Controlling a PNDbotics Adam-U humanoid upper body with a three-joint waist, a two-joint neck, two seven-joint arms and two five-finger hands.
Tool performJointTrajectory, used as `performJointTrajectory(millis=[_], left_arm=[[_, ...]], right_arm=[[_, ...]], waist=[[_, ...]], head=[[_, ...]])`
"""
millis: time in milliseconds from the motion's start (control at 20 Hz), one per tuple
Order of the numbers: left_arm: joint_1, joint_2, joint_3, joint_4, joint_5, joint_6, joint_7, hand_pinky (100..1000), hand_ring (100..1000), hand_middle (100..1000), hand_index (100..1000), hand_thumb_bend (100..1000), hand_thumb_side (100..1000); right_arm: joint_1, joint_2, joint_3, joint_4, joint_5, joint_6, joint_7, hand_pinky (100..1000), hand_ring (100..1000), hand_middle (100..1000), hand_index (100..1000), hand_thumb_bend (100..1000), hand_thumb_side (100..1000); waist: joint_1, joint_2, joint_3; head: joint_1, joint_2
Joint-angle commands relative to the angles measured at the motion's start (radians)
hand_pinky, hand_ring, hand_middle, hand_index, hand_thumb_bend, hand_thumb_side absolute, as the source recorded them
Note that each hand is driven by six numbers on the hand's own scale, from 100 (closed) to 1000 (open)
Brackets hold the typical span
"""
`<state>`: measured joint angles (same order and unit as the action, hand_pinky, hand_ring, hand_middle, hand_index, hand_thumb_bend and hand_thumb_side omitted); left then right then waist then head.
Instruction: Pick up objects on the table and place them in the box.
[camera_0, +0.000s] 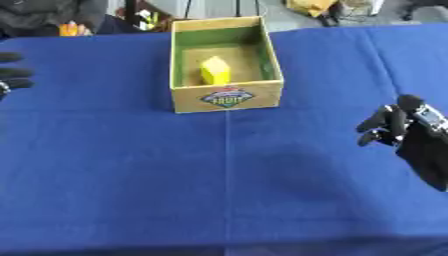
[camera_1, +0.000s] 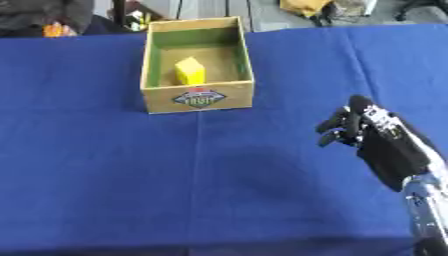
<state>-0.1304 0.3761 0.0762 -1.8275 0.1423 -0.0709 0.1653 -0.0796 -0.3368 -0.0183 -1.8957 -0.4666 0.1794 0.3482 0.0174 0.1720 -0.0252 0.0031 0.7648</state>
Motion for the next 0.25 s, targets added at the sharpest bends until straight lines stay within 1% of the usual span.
performJointTrajectory(millis=[50, 250], left_arm=[[0.000, -0.029, 0.014, -0.012, 0.000, -0.008, -0.037, 661, 646, 670, 690, 257, 997], [0.002, -0.070, 0.016, 0.003, 0.000, -0.022, -0.073, 649, 631, 652, 669, 250, 1000]], right_arm=[[-0.013, -0.018, -0.011, -0.010, -0.005, -0.001, -0.003, 547, 625, 489, 363, 100, 614], [-0.016, -0.011, -0.011, -0.012, -0.005, -0.005, 0.002, 557, 639, 498, 370, 100, 625]], waist=[[0.002, -0.005, 0.003], [0.001, 0.006, -0.001]], head=[[0.008, 0.005], [0.010, 0.005]])
